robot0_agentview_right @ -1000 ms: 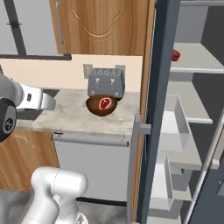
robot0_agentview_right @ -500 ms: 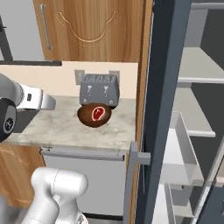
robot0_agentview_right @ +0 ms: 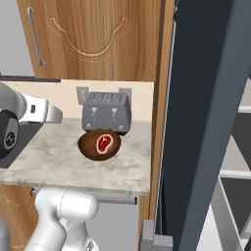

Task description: Take the steak, bell pepper, and garlic from the freezer and place them in the bowl on the counter.

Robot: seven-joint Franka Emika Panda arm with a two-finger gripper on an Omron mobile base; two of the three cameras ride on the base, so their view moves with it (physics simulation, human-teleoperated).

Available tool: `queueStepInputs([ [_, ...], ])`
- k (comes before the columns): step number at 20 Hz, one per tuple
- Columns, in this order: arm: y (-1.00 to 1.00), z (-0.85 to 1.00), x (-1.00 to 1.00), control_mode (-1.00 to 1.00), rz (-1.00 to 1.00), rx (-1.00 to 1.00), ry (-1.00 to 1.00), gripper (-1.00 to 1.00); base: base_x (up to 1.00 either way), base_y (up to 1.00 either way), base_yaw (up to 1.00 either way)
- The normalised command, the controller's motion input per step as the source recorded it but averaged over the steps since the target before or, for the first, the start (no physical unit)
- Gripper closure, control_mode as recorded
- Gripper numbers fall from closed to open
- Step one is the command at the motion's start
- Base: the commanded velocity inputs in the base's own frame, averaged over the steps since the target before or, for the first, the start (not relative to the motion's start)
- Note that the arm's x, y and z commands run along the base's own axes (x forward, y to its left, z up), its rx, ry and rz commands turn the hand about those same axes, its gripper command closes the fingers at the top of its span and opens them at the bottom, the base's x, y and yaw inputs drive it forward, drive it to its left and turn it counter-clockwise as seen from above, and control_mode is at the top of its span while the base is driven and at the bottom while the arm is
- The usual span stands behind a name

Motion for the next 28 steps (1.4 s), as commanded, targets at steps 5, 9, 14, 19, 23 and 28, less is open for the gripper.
queueStepInputs([
  [5, 0.0, 0.0, 0.0, 1.0, 0.0, 0.0, 0.0, 1.0, 0.42, -0.19, 0.0],
  [9, -0.15, -0.16, 0.16, -1.0, 0.0, 0.02, 0.05, 1.0, 0.18, -0.12, 0.0],
  [14, -0.22, -0.62, 0.41, -1.0, 0.01, 0.02, 0.17, 1.0, 0.0, 0.0, 0.0],
  [19, -0.04, -0.63, 0.6, -1.0, 0.0, 0.0, 0.18, 1.0, 0.0, 0.0, 0.0],
  [23, 0.0, -0.52, 0.61, -1.0, 0.0, 0.0, 0.17, 1.0, 0.0, 0.0, 0.0],
  [28, 0.0, -0.55, 0.65, -1.0, 0.0, 0.0, 0.16, 1.0, 0.0, 0.0, 0.0],
])
